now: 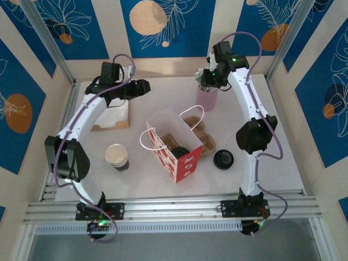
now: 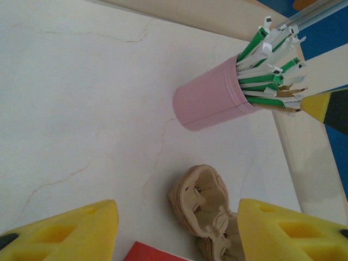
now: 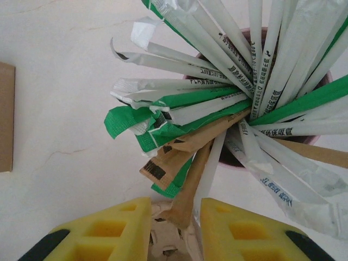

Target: Pack the takeout coffee

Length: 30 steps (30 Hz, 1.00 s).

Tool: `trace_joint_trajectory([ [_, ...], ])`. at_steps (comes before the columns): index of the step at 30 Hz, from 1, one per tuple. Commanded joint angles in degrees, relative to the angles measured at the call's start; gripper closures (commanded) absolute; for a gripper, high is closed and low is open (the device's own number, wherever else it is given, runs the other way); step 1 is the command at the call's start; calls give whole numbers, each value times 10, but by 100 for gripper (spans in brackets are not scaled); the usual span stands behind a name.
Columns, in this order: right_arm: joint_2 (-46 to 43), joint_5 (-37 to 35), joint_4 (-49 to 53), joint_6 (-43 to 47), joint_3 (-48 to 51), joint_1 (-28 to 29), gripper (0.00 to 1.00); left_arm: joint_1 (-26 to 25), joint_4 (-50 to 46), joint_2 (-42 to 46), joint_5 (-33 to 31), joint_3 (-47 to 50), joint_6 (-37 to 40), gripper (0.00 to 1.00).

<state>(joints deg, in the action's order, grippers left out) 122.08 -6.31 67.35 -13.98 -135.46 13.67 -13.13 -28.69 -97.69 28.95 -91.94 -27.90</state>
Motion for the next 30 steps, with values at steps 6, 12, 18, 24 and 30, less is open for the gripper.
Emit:
trace_joint_trajectory([
  [6,23,-5,23,12,-32,5,73,6,17,4,16,6,7,40],
  [12,23,-7,23,13,-28,5,77,6,23,5,19,9,4,40],
  [18,22,-9,22,12,-32,4,83,5,23,7,16,8,4,41],
  [24,18,-11,22,10,-34,7,93,5,22,9,16,8,5,41],
  [30,3,-21,23,7,-30,10,98,6,19,13,13,10,8,41],
])
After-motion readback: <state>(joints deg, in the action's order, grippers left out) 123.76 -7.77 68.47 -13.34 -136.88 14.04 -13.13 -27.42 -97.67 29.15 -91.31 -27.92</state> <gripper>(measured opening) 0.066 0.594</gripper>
